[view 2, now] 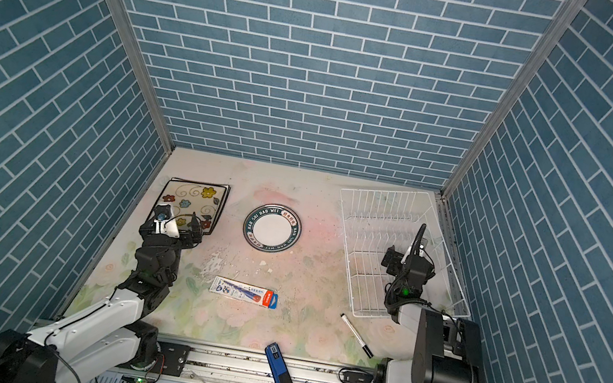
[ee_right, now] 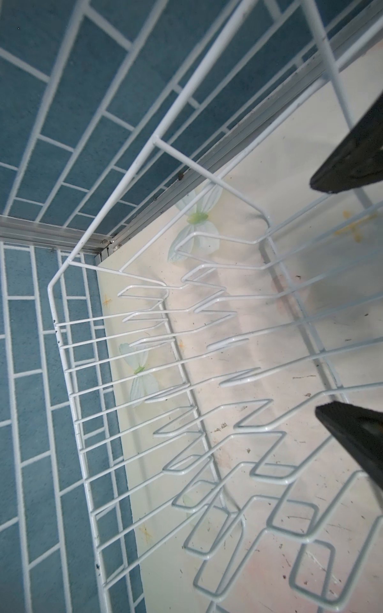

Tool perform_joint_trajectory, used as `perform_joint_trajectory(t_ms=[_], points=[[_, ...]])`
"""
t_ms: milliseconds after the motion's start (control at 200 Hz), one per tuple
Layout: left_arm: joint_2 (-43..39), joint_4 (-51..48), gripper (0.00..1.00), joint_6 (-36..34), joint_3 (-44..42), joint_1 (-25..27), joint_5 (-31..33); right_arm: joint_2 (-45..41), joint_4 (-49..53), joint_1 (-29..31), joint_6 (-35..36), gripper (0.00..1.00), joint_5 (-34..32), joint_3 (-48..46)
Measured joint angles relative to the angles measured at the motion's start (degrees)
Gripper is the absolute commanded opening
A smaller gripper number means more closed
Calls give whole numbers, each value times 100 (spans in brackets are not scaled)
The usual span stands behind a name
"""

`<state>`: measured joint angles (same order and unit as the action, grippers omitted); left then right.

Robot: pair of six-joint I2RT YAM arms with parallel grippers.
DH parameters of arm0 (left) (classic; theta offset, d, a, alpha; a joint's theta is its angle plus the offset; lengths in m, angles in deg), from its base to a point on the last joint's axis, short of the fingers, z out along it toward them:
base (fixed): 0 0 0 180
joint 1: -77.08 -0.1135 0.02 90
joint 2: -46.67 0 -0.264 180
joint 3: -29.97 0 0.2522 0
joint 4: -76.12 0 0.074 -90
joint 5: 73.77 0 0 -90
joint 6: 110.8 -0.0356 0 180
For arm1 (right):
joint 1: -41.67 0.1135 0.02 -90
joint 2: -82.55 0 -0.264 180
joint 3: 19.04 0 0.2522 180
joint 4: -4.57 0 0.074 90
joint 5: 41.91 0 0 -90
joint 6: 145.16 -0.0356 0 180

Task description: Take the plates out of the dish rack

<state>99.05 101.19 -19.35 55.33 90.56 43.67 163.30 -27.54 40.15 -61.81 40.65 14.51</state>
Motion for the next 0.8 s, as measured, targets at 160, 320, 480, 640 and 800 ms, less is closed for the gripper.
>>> perform_joint_trajectory(t_ms=[160, 320, 480, 640, 800], points=[[144, 103, 100, -90, 0, -2, 39, 236, -446, -4, 83, 99, 103, -22], [415, 225, 100, -142, 0, -2, 79, 664, -872, -4, 120, 99, 212, -111], [599, 376, 100, -245, 0, -2, 149, 704, -986, -4, 127, 99, 295, -111], [1014, 739, 100, -321, 0, -7, 201, 706, -876, -4, 160, 99, 297, -90], [1458, 1047, 100, -483, 2, -13, 262, 713, -601, -4, 162, 99, 295, 0]])
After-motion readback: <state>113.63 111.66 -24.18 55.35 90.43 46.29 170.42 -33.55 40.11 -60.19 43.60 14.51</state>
